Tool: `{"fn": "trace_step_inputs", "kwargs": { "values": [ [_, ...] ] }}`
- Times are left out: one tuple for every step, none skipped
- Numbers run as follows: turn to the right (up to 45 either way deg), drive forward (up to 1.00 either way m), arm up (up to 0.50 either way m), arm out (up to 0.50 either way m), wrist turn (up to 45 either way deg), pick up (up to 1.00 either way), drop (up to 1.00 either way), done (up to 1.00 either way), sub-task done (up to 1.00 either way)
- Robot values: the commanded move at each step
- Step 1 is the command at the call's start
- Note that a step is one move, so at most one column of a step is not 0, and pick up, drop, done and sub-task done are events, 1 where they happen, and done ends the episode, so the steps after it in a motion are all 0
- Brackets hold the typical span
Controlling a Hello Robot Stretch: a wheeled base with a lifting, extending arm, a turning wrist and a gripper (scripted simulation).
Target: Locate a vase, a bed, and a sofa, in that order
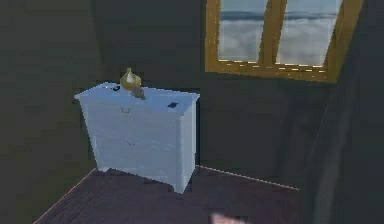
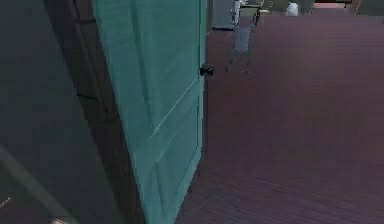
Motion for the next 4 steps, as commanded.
{"fn": "trace_step_inputs", "kwargs": {
  "values": [
    [0.0, 0.95, 0.00, 0.00, 0.0, 0.00, 0.00, 0.00, 0.00],
    [-33.0, 0.00, 0.00, 0.00, 0.0, 0.00, 0.00, 0.00, 0.00],
    [0.0, 0.00, 0.00, 0.00, 0.0, 0.00, 0.00, 0.00, 1.00],
    [-45.0, 0.00, 0.00, 0.00, 0.0, 0.00, 0.00, 0.00, 0.00]
  ]
}}
